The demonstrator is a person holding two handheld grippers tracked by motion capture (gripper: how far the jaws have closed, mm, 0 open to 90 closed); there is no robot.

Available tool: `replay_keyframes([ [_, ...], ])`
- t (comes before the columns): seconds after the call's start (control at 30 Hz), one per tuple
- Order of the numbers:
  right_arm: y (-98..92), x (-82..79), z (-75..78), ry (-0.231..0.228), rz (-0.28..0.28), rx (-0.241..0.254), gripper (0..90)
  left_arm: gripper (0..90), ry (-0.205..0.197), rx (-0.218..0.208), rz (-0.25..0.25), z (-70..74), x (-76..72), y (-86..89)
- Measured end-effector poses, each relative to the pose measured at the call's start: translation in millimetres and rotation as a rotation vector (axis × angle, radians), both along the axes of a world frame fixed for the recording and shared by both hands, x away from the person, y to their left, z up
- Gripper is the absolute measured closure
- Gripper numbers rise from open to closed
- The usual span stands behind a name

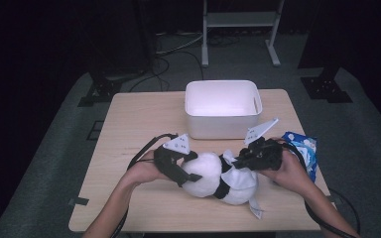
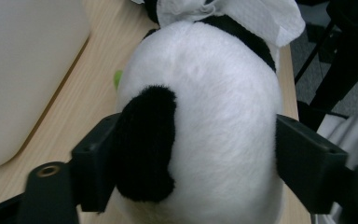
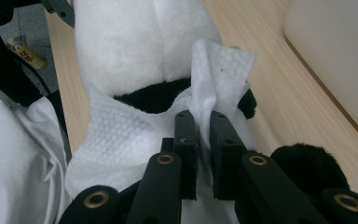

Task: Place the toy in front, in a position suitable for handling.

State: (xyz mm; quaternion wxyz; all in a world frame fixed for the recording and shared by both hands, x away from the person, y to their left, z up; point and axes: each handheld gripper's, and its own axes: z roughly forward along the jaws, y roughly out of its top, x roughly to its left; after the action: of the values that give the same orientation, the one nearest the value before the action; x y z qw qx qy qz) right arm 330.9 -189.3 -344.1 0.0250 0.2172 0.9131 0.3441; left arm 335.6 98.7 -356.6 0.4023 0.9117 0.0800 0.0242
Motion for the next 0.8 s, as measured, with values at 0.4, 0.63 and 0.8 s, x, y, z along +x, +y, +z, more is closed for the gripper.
replay_keyframes([
  [0.4, -11.4, -4.2, -6.9, 0.019, -0.013, 0.033, 82.5, 6.8, 0.076, -0.088, 0.023, -13.0, 4.7, 7.1],
  [0.63, -19.0, -8.0, -11.0, 0.026, -0.014, 0.041, 82.6, 2.2, 0.123, -0.109, 0.006, -24.8, 8.4, 10.5],
  [0.8, -27.3, -9.4, -13.7, 0.034, -0.032, 0.04, 82.7, 2.3, 0.164, -0.119, 0.0, -33.9, 9.9, 11.9],
])
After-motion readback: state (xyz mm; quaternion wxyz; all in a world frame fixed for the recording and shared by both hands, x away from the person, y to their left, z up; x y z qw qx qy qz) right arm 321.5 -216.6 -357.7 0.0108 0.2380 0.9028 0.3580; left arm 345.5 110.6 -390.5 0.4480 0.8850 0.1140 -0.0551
